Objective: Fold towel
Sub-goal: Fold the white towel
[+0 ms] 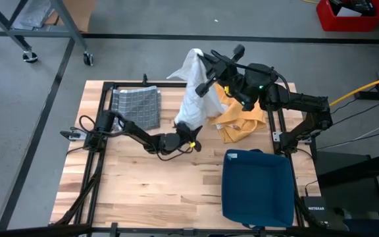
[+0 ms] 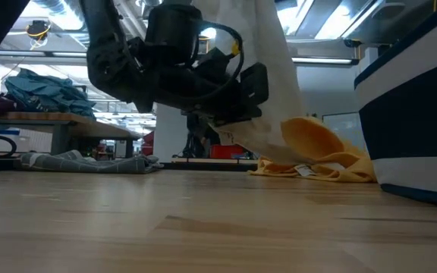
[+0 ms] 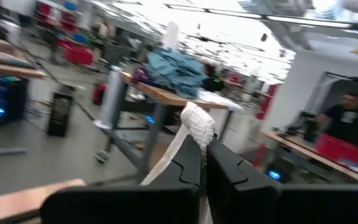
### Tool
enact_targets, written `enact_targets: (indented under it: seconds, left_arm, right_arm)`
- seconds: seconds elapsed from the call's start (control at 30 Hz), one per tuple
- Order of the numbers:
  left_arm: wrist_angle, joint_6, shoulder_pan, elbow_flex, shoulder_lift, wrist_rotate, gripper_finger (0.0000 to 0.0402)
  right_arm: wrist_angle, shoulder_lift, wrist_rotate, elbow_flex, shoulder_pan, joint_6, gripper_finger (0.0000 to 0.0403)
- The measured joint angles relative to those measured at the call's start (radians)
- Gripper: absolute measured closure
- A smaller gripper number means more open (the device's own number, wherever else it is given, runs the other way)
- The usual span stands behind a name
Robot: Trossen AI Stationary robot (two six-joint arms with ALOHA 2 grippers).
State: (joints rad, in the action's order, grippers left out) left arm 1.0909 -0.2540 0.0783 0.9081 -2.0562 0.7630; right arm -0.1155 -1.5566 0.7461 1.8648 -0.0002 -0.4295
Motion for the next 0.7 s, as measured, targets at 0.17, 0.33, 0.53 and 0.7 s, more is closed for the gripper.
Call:
enact_targets:
  seconds: [0.17,0.33,0.53,0.7]
  left_arm:
    - [-0.013,0.135,0.041,-0.001,0.001,-0.001,0.0389]
    - [-0.021,0.270,0.079,-0.001,0.025,-0.001,0.0397]
    - [-0.134,0.336,0.122,-0.001,0.103,-0.001,0.0399]
    - [-0.260,0.323,0.156,-0.001,0.165,-0.012,0.0400]
  right_arm:
    - [-0.016,0.000,0.091,0.000,0.000,-0.051,0.0394]
    - [-0.042,0.001,0.126,0.000,0.000,-0.103,0.0394]
    - [-0.134,0.001,0.203,0.000,0.000,-0.113,0.0394]
    - [-0.207,0.001,0.283,0.000,-0.007,-0.112,0.0394]
